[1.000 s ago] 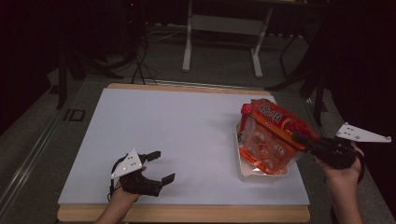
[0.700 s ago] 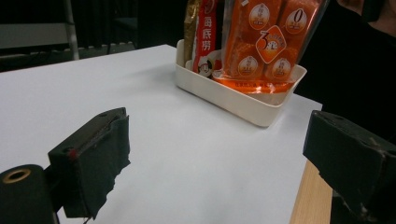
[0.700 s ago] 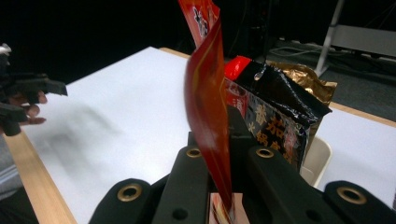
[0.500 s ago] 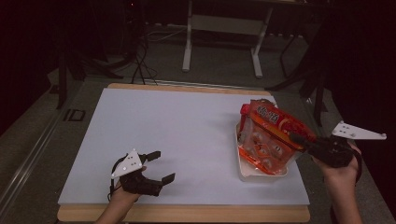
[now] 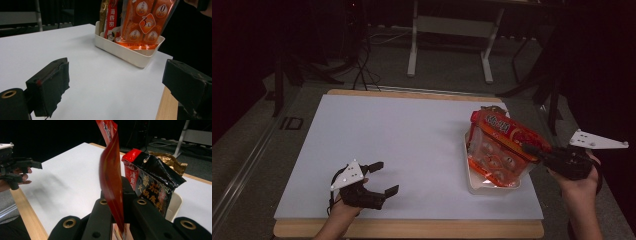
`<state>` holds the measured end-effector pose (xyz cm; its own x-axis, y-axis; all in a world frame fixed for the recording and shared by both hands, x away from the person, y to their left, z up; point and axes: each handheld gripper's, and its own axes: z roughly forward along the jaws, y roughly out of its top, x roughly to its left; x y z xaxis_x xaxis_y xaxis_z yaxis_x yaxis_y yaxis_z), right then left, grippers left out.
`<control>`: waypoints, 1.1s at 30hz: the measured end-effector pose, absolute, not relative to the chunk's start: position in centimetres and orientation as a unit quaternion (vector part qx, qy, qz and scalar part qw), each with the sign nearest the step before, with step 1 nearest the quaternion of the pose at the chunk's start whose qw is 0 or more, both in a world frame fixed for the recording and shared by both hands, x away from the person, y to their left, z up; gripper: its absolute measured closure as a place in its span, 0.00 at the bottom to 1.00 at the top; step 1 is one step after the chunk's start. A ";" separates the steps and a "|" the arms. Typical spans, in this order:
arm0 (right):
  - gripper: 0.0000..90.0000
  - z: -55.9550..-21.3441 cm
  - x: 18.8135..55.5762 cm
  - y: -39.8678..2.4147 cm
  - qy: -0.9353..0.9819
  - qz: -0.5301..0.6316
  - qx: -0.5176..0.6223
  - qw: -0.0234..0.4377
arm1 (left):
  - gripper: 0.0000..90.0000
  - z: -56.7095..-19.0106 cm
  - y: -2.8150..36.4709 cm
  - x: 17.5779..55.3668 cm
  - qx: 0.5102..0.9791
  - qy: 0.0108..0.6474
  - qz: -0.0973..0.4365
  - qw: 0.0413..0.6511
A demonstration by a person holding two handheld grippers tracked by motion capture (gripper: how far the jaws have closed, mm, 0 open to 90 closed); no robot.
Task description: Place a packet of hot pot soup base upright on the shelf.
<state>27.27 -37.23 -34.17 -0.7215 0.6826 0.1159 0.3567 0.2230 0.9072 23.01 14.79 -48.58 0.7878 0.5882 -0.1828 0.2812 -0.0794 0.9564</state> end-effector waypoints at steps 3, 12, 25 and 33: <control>1.00 -34.0 27.2 -37.2 0.766 0.524 0.338 0.157 | 0.09 -48.6 14.8 23.0 0.723 0.300 0.126 0.609; 1.00 -33.3 26.7 -37.1 0.768 0.522 0.329 0.168 | 0.08 -48.6 14.8 23.0 0.723 0.301 0.127 0.609; 1.00 -35.1 28.1 -36.6 0.786 0.485 0.352 0.153 | 0.08 -48.8 14.8 23.0 0.723 0.302 0.125 0.609; 0.98 -37.4 29.0 -38.0 0.776 0.483 0.382 0.137 | 0.08 -48.8 14.7 23.0 0.724 0.302 0.124 0.608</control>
